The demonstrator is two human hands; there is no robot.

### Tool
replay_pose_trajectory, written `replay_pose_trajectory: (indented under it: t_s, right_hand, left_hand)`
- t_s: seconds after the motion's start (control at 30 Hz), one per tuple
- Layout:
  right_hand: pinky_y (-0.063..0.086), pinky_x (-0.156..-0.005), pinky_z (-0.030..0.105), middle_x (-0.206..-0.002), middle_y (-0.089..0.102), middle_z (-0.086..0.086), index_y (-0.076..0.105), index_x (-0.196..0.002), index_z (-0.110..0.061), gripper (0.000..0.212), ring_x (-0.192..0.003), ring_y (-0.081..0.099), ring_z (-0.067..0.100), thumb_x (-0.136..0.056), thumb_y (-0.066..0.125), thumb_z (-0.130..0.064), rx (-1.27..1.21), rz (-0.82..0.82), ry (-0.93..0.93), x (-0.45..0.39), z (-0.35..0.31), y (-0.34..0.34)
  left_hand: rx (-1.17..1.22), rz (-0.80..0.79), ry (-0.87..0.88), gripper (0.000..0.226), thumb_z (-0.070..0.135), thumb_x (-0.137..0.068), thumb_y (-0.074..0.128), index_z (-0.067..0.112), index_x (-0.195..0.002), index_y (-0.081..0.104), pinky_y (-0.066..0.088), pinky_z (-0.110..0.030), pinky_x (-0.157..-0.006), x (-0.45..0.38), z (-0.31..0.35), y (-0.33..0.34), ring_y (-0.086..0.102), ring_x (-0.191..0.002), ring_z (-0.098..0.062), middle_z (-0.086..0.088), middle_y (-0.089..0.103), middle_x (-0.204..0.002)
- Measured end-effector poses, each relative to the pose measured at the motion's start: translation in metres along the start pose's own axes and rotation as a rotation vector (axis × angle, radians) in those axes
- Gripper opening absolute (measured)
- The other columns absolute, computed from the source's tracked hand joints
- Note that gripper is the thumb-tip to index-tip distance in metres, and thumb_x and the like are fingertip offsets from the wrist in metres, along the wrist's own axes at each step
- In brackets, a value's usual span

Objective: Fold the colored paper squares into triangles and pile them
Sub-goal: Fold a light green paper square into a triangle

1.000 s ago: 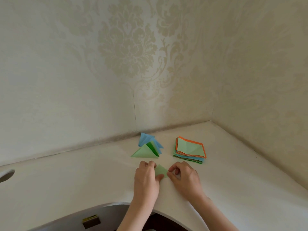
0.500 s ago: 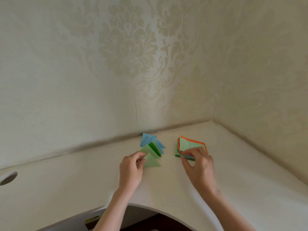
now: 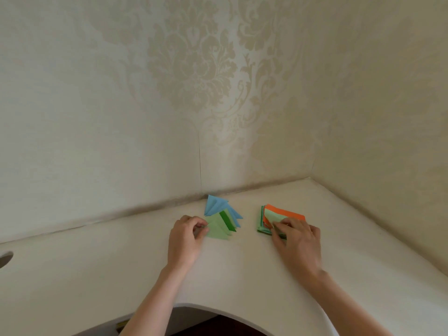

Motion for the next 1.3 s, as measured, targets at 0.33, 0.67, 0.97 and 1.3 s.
replay_pose_trajectory:
  t_s: [0.33, 0.67, 0.97, 1.3]
  right_hand:
    - [0.03, -0.072, 0.031, -0.083, 0.07, -0.014, 0.075, -0.074, -0.026, 0.008, -0.077, 0.063, 0.016, -0.079, 0.071, -0.031, -0.124, 0.106, -0.059, 0.002, -0.004, -0.019]
    - [0.04, -0.071, 0.037, -0.085, 0.067, -0.013, 0.073, -0.073, -0.023, 0.007, -0.079, 0.059, 0.013, -0.08, 0.075, -0.025, -0.273, 0.272, -0.376, 0.036, -0.042, -0.056]
    - [0.051, -0.073, 0.031, -0.082, 0.061, -0.024, 0.075, -0.078, -0.033, 0.024, -0.08, 0.057, -0.001, -0.073, 0.061, -0.051, -0.495, -0.29, -0.142, 0.046, -0.041, -0.009]
    - [0.048, -0.081, 0.028, -0.083, 0.058, -0.018, 0.057, -0.113, -0.037, 0.038, -0.079, 0.054, 0.002, -0.079, 0.069, -0.049, -0.517, -0.38, 0.011, 0.04, -0.043, -0.004]
  left_hand:
    - [0.023, 0.039, 0.035, 0.015, 0.013, -0.078, 0.076, 0.024, -0.075, 0.067, 0.035, -0.008, -0.062, 0.005, 0.003, -0.006, 0.053, -0.075, -0.008, 0.014, 0.052, -0.076]
    - [0.071, 0.11, 0.209, 0.017, 0.013, -0.073, 0.08, 0.023, -0.074, 0.066, 0.038, -0.011, -0.068, 0.036, 0.041, -0.016, 0.051, -0.079, -0.001, 0.017, 0.052, -0.076]
    - [0.062, -0.285, 0.405, 0.019, 0.026, -0.083, 0.058, 0.029, -0.098, 0.068, 0.042, -0.02, -0.09, 0.078, 0.057, 0.008, 0.05, -0.102, 0.004, 0.025, 0.06, -0.099]
    - [0.05, -0.245, 0.268, 0.014, 0.026, -0.086, 0.067, 0.031, -0.099, 0.067, 0.041, -0.013, -0.079, 0.062, 0.063, 0.023, 0.053, -0.089, 0.0, 0.021, 0.062, -0.087]
Point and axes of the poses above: each hand's wrist, its own x-axis away from the middle knuckle, its own y-axis out of the palm, z = x × y, the point moved 4 cm from there along -x, towards the middle knuckle
